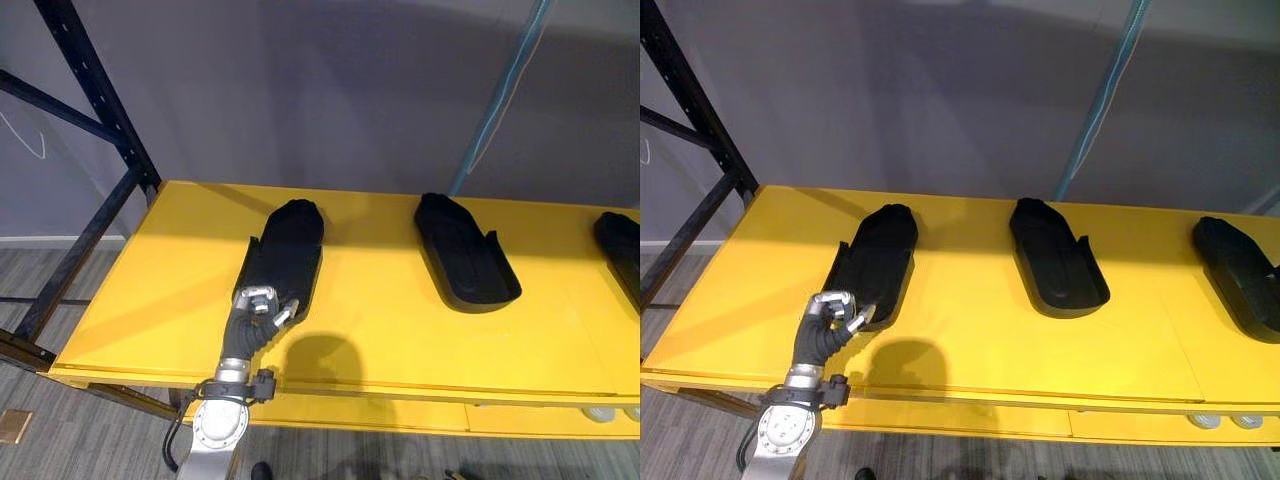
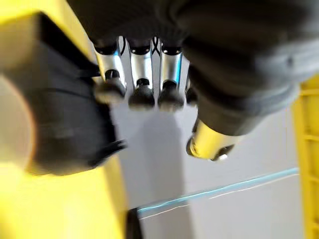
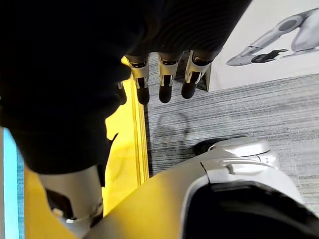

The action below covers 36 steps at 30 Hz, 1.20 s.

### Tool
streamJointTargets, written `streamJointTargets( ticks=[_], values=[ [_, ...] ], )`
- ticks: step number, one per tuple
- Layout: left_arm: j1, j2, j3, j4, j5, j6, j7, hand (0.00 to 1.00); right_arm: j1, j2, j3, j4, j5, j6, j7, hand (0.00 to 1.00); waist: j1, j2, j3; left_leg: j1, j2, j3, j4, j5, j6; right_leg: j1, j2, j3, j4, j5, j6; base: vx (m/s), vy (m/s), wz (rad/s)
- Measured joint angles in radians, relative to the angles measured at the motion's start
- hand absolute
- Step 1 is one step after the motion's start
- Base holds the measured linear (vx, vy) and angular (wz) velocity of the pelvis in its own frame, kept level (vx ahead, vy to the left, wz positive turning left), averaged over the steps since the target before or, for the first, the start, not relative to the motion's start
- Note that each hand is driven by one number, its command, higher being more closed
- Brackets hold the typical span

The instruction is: Walk over and take plastic housings, then place them on the shelf

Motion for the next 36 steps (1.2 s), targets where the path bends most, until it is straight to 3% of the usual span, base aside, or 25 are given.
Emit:
streamJointTargets(
  ticks=[14, 28, 36],
  values=[
    [0.005, -0.033, -0.001, 0.188, 0.071, 0.043, -0.013, 1.00, 0.011, -0.010, 0.037, -0.001, 0.000, 0.002, -0.012, 0.00, 0.023, -0.001, -0.030, -0.008, -0.001, -0.002, 0.000, 0.000, 0.000, -0.007, -0.002, -0.003, -0.002, -0.003, 0.005, 0.00, 0.000, 0.00],
    [-0.110, -0.035, -0.029, 0.289, 0.101, 0.042, -0.006, 1.00, 0.005, -0.009, 0.038, -0.010, 0.000, 0.002, -0.020, 0.00, 0.017, 0.000, -0.058, -0.026, -0.001, 0.005, 0.000, -0.005, -0.006, -0.027, -0.002, 0.008, -0.010, -0.003, 0.005, 0.00, 0.001, -0.01],
    [-0.160, -0.035, -0.036, 0.345, 0.112, 0.043, 0.015, 1.00, -0.008, -0.008, 0.038, -0.011, 0.000, 0.002, -0.022, 0.00, -0.001, 0.003, -0.061, -0.019, 0.000, 0.016, 0.000, -0.008, -0.008, -0.027, -0.001, 0.024, -0.014, -0.002, 0.005, -0.01, 0.006, -0.03]
  ],
)
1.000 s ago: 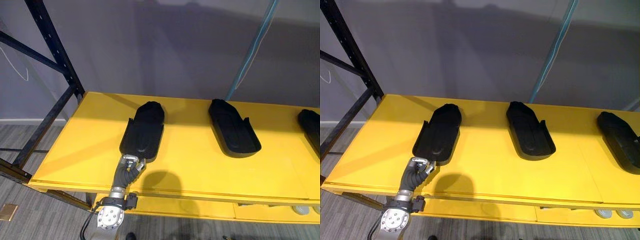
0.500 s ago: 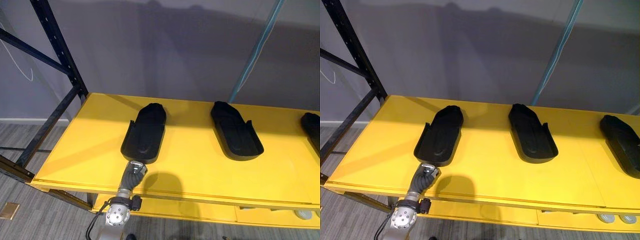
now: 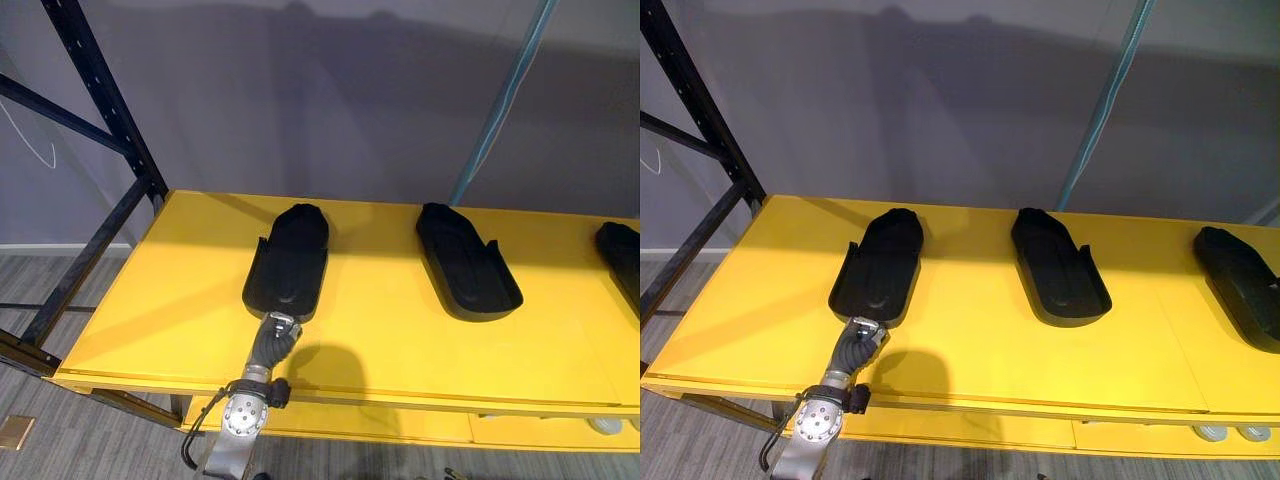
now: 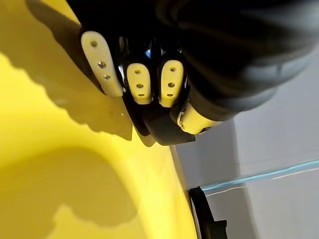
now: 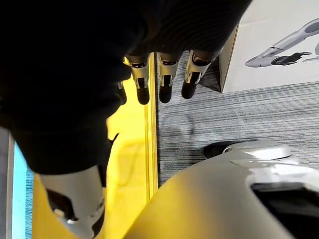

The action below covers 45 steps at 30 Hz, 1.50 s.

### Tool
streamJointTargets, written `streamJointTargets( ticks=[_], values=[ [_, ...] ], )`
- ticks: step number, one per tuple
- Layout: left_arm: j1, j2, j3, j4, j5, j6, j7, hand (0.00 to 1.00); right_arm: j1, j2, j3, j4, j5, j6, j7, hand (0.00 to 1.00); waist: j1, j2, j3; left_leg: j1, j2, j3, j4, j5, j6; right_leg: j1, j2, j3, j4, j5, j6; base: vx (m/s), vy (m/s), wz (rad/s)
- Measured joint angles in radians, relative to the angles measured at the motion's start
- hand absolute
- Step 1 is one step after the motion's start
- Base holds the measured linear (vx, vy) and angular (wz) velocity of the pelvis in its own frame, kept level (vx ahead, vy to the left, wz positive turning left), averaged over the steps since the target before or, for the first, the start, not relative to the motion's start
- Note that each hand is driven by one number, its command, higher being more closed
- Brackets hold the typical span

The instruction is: Walk over and take plastic housings, then place them on the shelf

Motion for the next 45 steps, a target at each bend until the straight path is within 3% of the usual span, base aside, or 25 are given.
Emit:
streamJointTargets(
  ticks=[21, 25, 28, 31, 35, 40, 45],
  values=[
    [-0.067, -0.001, 0.006, 0.063, 0.008, 0.004, 0.025, 1.00, -0.006, -0.001, -0.002, 0.000, -0.013, 0.000, -0.006, 0.00, -0.019, 0.000, -0.005, 0.008, 0.000, 0.013, 0.000, -0.005, -0.001, 0.003, -0.001, 0.004, -0.004, 0.001, 0.001, 0.00, 0.002, -0.01],
    [-0.048, -0.001, 0.026, 0.014, 0.003, 0.033, 0.021, 1.00, -0.012, 0.000, -0.002, 0.000, -0.013, 0.000, -0.006, 0.00, -0.030, 0.000, -0.004, 0.008, -0.002, -0.006, 0.000, -0.005, -0.001, 0.017, -0.002, -0.013, -0.007, 0.001, 0.001, 0.00, -0.001, 0.12],
    [0.011, 0.002, 0.064, -0.147, -0.072, 0.035, 0.019, 1.00, -0.011, -0.002, -0.001, 0.004, -0.013, 0.000, -0.005, 0.00, -0.025, -0.001, -0.003, 0.007, -0.003, -0.024, 0.000, -0.004, 0.000, 0.031, -0.002, -0.034, -0.013, 0.001, 0.001, 0.01, -0.010, 0.18],
    [0.037, 0.000, 0.149, -0.384, -0.173, 0.005, 0.024, 1.00, -0.010, -0.005, -0.002, 0.020, -0.012, 0.000, -0.004, 0.00, -0.007, -0.001, -0.003, 0.003, -0.004, -0.041, 0.004, 0.001, 0.001, 0.044, -0.002, -0.047, -0.012, 0.001, 0.001, 0.01, -0.007, 0.19],
    [0.039, -0.004, 0.321, -0.512, -0.215, -0.054, 0.087, 1.00, -0.010, -0.007, -0.007, 0.031, -0.012, 0.000, 0.001, 0.00, 0.010, 0.000, -0.002, 0.003, -0.005, -0.063, 0.005, 0.011, 0.007, 0.057, 0.000, -0.058, -0.003, 0.001, 0.001, -0.03, -0.004, 0.15],
    [0.100, -0.065, 0.582, -0.485, -0.251, -0.072, 0.220, 1.00, 0.003, 0.001, -0.044, 0.035, -0.012, 0.000, 0.002, 0.00, 0.044, 0.004, 0.011, 0.004, -0.009, -0.090, 0.000, 0.014, 0.016, 0.069, 0.000, -0.083, 0.014, -0.009, 0.002, -0.09, 0.004, 0.18],
    [0.209, -0.073, 0.694, -0.350, -0.291, -0.022, 0.235, 1.00, 0.027, 0.014, -0.039, -0.016, -0.022, 0.005, 0.002, 0.00, 0.081, -0.008, 0.015, 0.009, -0.009, -0.071, 0.000, 0.011, 0.013, 0.065, -0.006, -0.096, 0.019, -0.019, 0.002, -0.06, 0.014, 0.06]
  ],
)
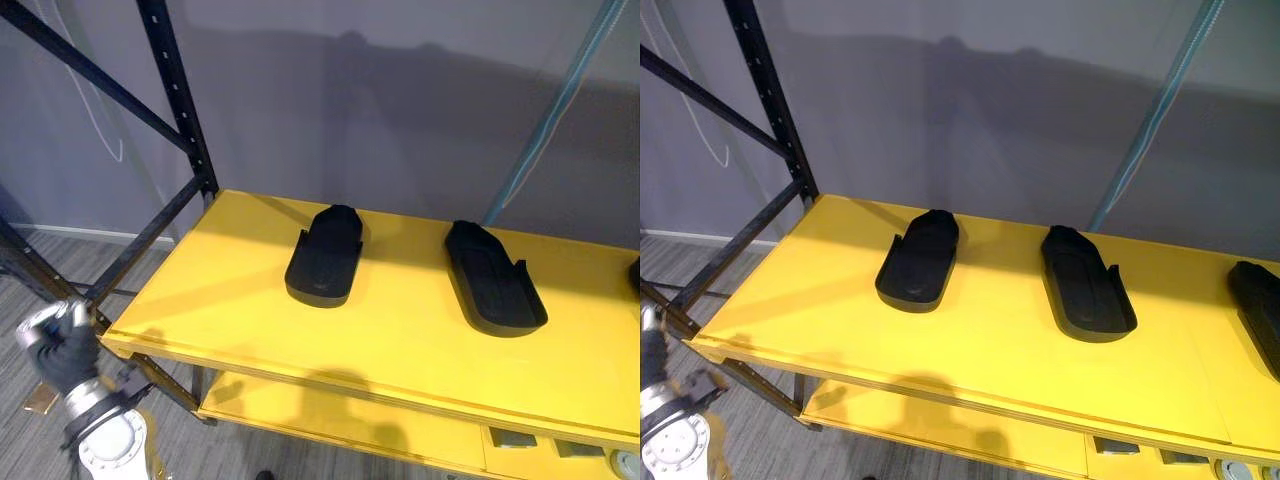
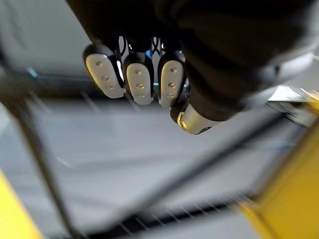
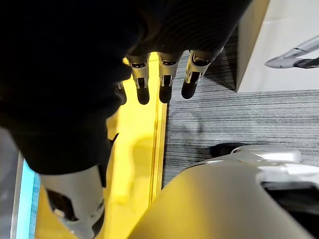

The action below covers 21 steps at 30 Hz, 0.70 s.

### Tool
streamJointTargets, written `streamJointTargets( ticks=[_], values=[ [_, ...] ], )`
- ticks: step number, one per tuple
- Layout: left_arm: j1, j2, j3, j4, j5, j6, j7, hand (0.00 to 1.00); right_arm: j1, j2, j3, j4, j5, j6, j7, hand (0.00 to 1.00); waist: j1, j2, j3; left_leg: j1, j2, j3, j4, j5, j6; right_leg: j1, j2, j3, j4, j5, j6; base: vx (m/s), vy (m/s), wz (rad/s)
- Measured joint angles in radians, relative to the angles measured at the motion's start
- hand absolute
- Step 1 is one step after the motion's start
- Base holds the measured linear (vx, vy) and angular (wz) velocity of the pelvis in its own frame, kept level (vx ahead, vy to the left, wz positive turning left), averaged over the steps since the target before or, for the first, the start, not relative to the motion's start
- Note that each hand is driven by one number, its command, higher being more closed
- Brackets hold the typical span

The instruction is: Walk over and take plastic housings, then place them on the shelf

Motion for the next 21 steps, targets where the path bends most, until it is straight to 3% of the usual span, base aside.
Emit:
streamJointTargets(
  ticks=[3, 4, 9, 13, 21],
  values=[
    [0.044, 0.000, -0.004, 0.145, 0.001, 0.068, -0.053, 1.00, 0.015, 0.008, 0.005, -0.053, -0.011, 0.005, 0.000, 0.00, 0.004, -0.013, -0.008, 0.000, -0.003, 0.011, 0.000, 0.001, 0.002, 0.002, -0.007, -0.005, 0.002, 0.004, 0.005, 0.01, 0.019, 0.00],
    [0.047, 0.001, -0.010, 0.185, 0.002, 0.077, -0.067, 0.00, 0.015, 0.010, 0.013, -0.065, -0.012, 0.006, 0.000, 0.00, 0.004, -0.015, -0.010, 0.002, -0.004, 0.012, 0.001, 0.004, 0.004, 0.003, -0.009, -0.005, 0.003, 0.004, 0.006, 0.05, 0.024, -0.02],
    [0.029, 0.003, -0.127, 0.590, 0.038, 0.162, -0.211, 0.00, -0.001, 0.033, 0.041, -0.127, -0.017, 0.012, 0.006, 0.00, 0.004, -0.025, -0.013, 0.025, -0.009, 0.031, 0.000, 0.002, 0.001, 0.015, -0.017, 0.007, 0.001, 0.002, 0.008, 0.03, 0.021, -0.10],
    [-0.010, 0.001, -0.224, 0.859, 0.082, 0.170, -0.277, 0.00, -0.022, 0.055, 0.038, -0.118, -0.016, 0.016, 0.013, 0.00, 0.001, -0.021, -0.014, 0.038, -0.007, 0.046, 0.000, -0.003, -0.002, 0.016, -0.017, 0.023, 0.002, -0.001, 0.010, 0.00, 0.012, -0.12],
    [-0.054, 0.020, -0.275, 1.045, 0.108, 0.159, -0.290, 0.00, -0.065, 0.051, -0.016, -0.044, -0.002, 0.016, 0.009, 0.00, -0.004, -0.008, -0.008, 0.039, -0.008, 0.052, 0.000, -0.010, -0.009, 0.008, -0.016, 0.044, 0.000, -0.005, 0.009, 0.01, 0.007, -0.04]
  ],
)
